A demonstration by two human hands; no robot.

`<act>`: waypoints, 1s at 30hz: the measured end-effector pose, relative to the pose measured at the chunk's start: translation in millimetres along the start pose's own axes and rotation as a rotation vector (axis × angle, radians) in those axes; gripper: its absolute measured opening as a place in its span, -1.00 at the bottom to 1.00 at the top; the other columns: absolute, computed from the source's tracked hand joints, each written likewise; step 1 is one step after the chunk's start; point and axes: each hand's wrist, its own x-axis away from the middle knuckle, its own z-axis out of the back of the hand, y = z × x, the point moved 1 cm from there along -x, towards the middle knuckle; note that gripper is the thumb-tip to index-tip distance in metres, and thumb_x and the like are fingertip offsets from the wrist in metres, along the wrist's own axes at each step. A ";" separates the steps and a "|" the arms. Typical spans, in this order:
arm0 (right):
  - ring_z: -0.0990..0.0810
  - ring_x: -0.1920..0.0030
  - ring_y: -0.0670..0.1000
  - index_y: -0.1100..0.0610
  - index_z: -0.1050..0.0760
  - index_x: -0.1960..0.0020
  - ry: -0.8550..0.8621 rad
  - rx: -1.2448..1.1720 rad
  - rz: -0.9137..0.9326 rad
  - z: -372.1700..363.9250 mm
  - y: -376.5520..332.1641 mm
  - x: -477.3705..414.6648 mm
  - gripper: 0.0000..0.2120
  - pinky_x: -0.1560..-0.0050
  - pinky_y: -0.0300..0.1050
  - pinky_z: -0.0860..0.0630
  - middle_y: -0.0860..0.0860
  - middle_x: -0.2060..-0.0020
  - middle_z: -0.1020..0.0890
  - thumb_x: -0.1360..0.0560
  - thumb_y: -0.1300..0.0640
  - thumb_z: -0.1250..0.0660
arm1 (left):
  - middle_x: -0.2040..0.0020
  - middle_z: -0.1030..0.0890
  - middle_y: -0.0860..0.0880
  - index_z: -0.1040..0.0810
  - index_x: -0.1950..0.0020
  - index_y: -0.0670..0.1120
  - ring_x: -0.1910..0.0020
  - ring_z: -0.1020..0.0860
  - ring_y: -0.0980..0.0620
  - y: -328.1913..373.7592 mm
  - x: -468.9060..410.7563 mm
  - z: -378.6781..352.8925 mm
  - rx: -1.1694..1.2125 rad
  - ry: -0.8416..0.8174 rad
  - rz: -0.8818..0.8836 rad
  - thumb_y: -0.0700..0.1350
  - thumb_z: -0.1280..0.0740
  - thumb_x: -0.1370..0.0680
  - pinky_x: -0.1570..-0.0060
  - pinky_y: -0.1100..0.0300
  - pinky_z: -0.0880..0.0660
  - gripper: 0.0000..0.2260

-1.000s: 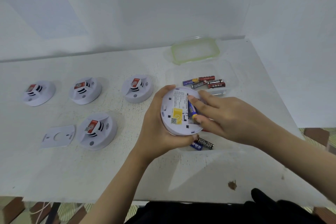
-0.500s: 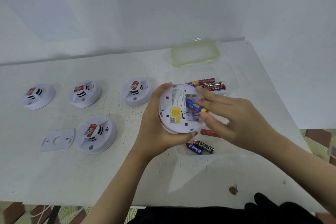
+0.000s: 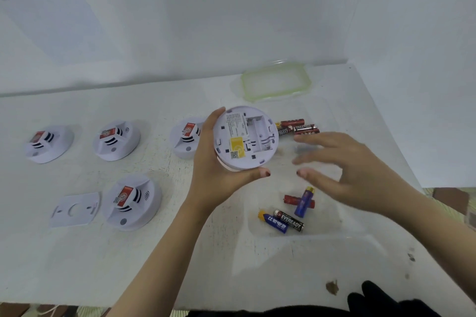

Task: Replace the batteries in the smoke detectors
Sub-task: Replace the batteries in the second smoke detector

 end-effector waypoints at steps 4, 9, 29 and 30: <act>-0.57 0.04 -0.02 0.11 -0.63 0.02 0.090 0.036 -0.099 10.5 19.1 -42.6 -0.86 -0.01 -0.09 -0.45 0.01 0.08 -0.67 -0.51 0.14 -0.30 | -0.26 -0.35 0.41 -0.19 -0.38 0.06 -0.33 -0.37 0.27 -1.2 -14.5 -2.8 0.033 0.004 -0.006 0.17 -0.58 -0.19 -0.29 0.35 -0.36 -0.11; -0.50 -0.14 0.01 0.01 -0.52 -0.20 -0.153 0.393 -0.260 6.8 41.1 -87.5 -0.73 0.08 -0.19 -0.27 -0.05 -0.11 -0.60 -0.57 0.12 -0.15 | -0.25 -0.36 0.39 -0.19 -0.39 0.03 -0.33 -0.38 0.22 -6.0 -30.1 -4.5 0.027 -0.001 -0.004 0.27 -0.53 -0.21 -0.31 0.25 -0.39 -0.11; -0.34 0.39 0.01 0.12 -0.32 0.32 -0.335 0.753 -0.043 -20.6 42.4 -115.9 -0.78 0.45 -0.17 -0.16 -0.03 0.44 -0.35 -0.51 0.17 -0.18 | -0.24 -0.38 0.41 -0.18 -0.41 -0.09 -0.31 -0.40 0.25 -21.6 -51.0 -7.6 0.060 -0.025 0.023 0.16 -0.55 -0.22 -0.23 0.36 -0.40 -0.09; -0.40 0.35 0.02 0.12 -0.39 0.24 -0.295 0.693 -0.038 -17.5 41.3 -114.6 -0.80 0.42 -0.16 -0.21 -0.03 0.40 -0.42 -0.55 0.10 -0.16 | -0.24 -0.38 0.41 -0.18 -0.40 -0.09 -0.31 -0.40 0.25 -21.5 -51.1 -7.7 0.060 -0.025 0.020 0.17 -0.55 -0.22 -0.23 0.36 -0.40 -0.09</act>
